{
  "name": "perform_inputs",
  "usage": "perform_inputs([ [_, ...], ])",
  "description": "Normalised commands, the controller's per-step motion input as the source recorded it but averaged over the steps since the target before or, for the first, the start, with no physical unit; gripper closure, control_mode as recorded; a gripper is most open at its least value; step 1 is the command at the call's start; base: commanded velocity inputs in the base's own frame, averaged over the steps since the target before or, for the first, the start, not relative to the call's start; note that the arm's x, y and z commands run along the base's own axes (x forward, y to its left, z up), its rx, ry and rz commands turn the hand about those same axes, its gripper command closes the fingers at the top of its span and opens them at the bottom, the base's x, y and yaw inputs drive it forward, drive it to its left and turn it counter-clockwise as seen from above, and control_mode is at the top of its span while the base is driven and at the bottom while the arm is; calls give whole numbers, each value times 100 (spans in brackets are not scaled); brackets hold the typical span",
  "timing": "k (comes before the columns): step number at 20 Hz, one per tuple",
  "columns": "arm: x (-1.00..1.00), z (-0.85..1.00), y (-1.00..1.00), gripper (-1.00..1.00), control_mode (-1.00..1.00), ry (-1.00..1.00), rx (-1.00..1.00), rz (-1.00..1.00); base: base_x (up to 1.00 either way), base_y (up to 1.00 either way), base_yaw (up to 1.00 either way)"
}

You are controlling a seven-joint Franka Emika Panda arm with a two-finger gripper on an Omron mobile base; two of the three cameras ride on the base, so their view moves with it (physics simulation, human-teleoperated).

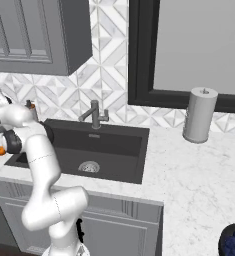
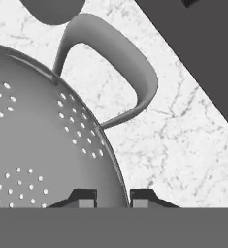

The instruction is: Put the colander in the sink, put the tangerine, tangerine, tangerine in the colander, and turn on the sink faucet and pour water over the colander.

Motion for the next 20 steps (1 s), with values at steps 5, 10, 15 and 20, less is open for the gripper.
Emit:
perform_inputs([
  [5, -38, 27, -34, 100, -100, -13, 0, -29, 0, 0, 0],
  [10, -53, 48, -75, 100, -100, -20, 0, -26, 0, 0, 0],
  [15, -52, 9, -100, 100, -100, -19, 0, -35, 0, 0, 0],
  [20, -36, 0, -100, 100, -100, -24, 0, -37, 0, 0, 0],
])
